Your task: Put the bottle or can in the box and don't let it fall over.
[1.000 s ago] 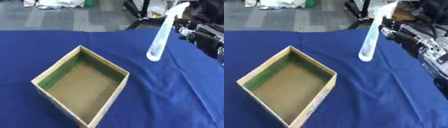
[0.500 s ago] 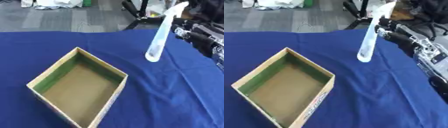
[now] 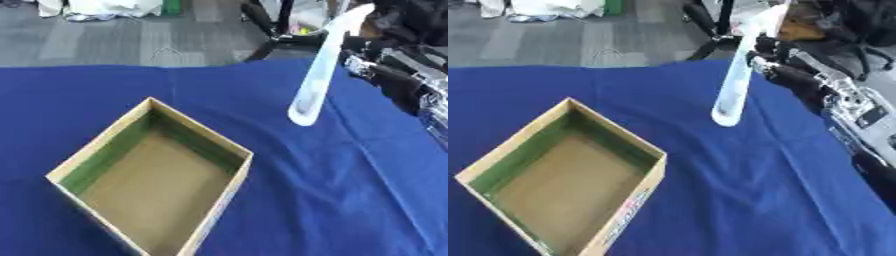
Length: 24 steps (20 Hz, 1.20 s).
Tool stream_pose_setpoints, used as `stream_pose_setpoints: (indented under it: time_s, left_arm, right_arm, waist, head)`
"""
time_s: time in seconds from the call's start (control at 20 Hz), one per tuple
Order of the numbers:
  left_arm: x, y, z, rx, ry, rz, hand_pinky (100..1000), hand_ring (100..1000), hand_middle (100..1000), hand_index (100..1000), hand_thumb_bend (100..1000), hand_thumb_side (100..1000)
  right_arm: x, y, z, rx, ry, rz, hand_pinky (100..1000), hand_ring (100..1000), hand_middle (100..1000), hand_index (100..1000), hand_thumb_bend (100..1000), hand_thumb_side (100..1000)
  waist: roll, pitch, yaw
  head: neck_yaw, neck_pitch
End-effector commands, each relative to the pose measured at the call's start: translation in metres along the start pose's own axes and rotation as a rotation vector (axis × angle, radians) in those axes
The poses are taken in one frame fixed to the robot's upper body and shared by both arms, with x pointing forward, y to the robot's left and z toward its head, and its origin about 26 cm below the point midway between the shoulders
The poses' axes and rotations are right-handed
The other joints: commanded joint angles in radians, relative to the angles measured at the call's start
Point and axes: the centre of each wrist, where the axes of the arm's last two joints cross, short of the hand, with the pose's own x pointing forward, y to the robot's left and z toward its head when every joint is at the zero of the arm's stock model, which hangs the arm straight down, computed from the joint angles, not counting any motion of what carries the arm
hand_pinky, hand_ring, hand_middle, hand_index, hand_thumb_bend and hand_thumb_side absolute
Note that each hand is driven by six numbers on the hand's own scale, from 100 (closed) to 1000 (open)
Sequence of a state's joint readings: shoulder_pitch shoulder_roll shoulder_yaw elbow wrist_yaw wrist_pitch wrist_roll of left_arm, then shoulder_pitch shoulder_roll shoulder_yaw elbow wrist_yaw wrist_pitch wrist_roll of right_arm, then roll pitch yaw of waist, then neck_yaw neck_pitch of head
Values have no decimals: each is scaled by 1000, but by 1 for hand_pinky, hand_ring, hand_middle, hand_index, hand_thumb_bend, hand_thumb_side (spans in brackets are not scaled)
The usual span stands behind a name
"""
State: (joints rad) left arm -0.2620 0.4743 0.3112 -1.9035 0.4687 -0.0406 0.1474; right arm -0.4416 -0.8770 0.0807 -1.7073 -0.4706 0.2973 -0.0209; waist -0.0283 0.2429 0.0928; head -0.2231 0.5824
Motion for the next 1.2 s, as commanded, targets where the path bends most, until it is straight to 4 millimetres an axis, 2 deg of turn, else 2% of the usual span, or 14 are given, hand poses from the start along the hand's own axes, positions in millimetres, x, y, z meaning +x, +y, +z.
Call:
stream_pose_setpoints:
  time_s: [0.05,0.45,1.2]
  left_arm:
    - [7,1,-5,-12,-28,-12,927,1000,1000,734,519,587]
    - [7,0,-5,-15,-26,-7,927,1000,1000,733,516,587]
    - [8,-1,-5,-14,-27,-3,929,1000,1000,732,515,588]
  right_arm:
    - [13,-14,-1,-37,-23,46,991,1000,1000,1000,100,487]
    - [12,-18,-7,-93,-25,82,990,1000,1000,1000,100,479]
    - [1,-27,-15,-118,14,63,992,1000,1000,1000,100,486]
  waist:
    - [3,-9,2]
    - [3,-14,1]
    - [0,-15,8]
  head:
    - [0,-9]
    - [23,26]
    - [10,1]
